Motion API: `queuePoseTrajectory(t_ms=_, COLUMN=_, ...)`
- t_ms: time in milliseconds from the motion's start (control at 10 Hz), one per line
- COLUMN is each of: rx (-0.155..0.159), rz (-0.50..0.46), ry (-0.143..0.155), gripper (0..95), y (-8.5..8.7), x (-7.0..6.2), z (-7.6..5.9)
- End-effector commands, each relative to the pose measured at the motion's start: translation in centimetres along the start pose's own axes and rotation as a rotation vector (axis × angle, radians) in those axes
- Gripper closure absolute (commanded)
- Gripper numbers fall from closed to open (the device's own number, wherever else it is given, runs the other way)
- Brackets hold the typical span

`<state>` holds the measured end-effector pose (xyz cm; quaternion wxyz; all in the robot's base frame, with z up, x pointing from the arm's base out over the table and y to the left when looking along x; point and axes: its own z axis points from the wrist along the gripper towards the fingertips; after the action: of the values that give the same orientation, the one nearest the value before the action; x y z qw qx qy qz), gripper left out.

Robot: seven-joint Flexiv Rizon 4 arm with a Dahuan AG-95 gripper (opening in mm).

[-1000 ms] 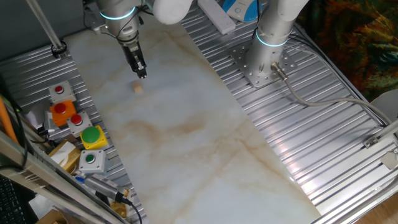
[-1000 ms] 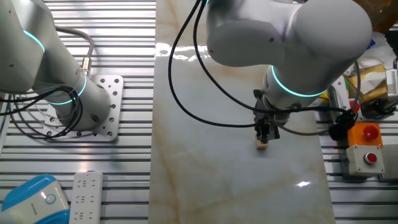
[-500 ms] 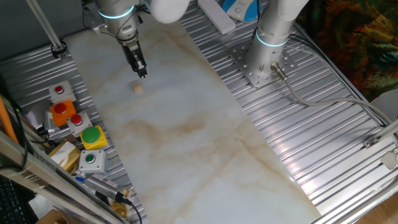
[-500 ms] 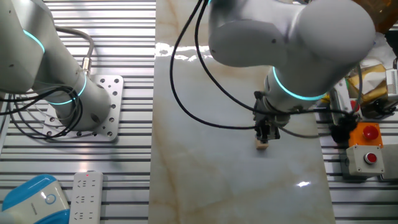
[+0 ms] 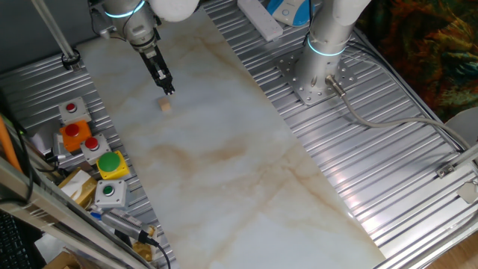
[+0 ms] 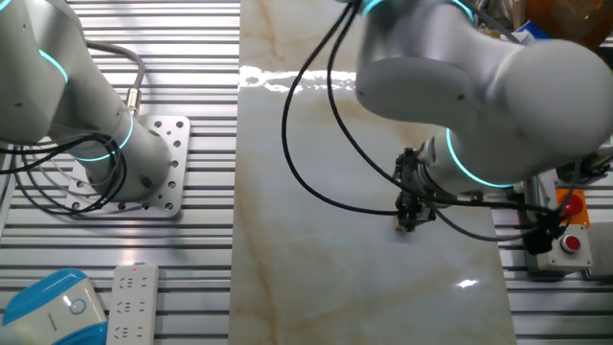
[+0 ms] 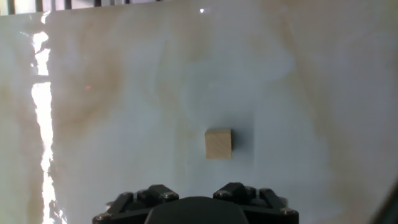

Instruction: Pick up the small block on the left and move it to the right

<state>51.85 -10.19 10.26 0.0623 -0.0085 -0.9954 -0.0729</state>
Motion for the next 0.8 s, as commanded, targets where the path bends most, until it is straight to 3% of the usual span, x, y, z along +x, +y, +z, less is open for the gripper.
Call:
queuePoseTrajectory(t_ms=100, rx=0.003, rz=-0.004, ry=-0.005, gripper=19.0, y=0.0, x=0.1, z=0.0)
queuePoseTrajectory(t_ms=600, rx=0.011, rz=0.008, ry=0.005, gripper=19.0, y=0.5, x=0.3, z=-0.1)
queuePoseTrajectory(t_ms=700, rx=0.021, rz=0.01, ry=0.003, gripper=19.0, y=0.4, x=-0.3, z=0.6)
queuePoseTrajectory(t_ms=800, rx=0.051, rz=0.001, ry=0.004, gripper=19.0, y=-0.1, x=-1.4, z=1.9)
